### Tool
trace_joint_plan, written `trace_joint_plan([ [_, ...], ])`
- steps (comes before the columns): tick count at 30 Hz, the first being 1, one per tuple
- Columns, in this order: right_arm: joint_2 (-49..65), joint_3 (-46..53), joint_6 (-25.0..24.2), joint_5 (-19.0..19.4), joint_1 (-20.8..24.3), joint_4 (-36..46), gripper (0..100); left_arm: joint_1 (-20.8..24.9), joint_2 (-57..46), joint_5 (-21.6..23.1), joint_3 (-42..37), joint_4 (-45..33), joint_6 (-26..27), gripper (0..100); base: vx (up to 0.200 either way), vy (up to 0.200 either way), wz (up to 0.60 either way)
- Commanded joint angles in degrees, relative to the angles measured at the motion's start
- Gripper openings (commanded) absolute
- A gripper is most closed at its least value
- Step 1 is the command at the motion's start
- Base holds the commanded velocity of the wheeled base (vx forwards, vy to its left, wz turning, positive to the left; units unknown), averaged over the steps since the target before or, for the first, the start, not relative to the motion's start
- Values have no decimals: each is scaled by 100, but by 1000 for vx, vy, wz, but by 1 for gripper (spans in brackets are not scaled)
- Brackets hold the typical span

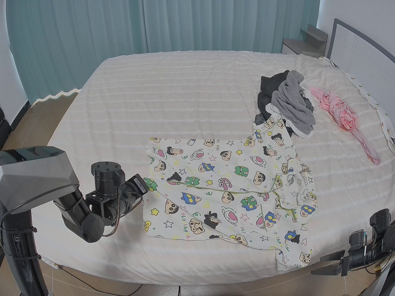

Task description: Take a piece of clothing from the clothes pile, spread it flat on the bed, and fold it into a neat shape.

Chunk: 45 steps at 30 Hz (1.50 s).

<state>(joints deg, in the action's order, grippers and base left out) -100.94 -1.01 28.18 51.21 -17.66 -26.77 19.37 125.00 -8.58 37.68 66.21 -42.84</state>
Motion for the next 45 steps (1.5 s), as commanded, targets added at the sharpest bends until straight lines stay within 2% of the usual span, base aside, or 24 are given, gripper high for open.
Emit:
trace_joint_plan([
  [1,-22,101,3,3,0,-4,100,-135,244,76,398,-20,153,0,0,0,0],
  [8,-31,101,12,3,0,-4,100,-250,411,357,767,-477,592,0,0,0,0],
  [13,-31,101,12,3,0,-4,100,-258,508,375,960,-627,592,0,0,0,0],
  [14,-31,101,12,3,0,-4,100,-267,578,357,1092,-627,601,100,0,0,0],
  [19,-40,101,12,3,0,5,100,-355,613,348,1224,-635,601,100,0,0,0],
  [22,-40,101,12,3,0,5,100,-575,578,357,1233,-635,601,100,0,0,0],
  [27,-40,101,12,3,0,5,100,-838,314,436,934,-679,628,100,0,0,0],
  [30,-40,101,12,3,0,5,100,-874,-20,832,495,-776,654,100,0,0,0],
  [31,-40,101,12,3,0,14,100,-874,-283,1359,46,-811,663,100,0,0,0],
  [32,-49,101,12,3,0,14,100,-874,-442,1693,-261,-811,689,100,0,0,0],
  [35,-49,101,12,3,0,14,100,-838,-714,2396,-982,-811,944,100,0,0,0],
  [40,-40,101,12,3,0,14,100,-742,-591,2537,-1659,-750,1594,100,0,0,0],
  [45,-49,101,12,3,0,14,100,-540,-477,2528,-1764,-741,1735,100,0,0,0],
])
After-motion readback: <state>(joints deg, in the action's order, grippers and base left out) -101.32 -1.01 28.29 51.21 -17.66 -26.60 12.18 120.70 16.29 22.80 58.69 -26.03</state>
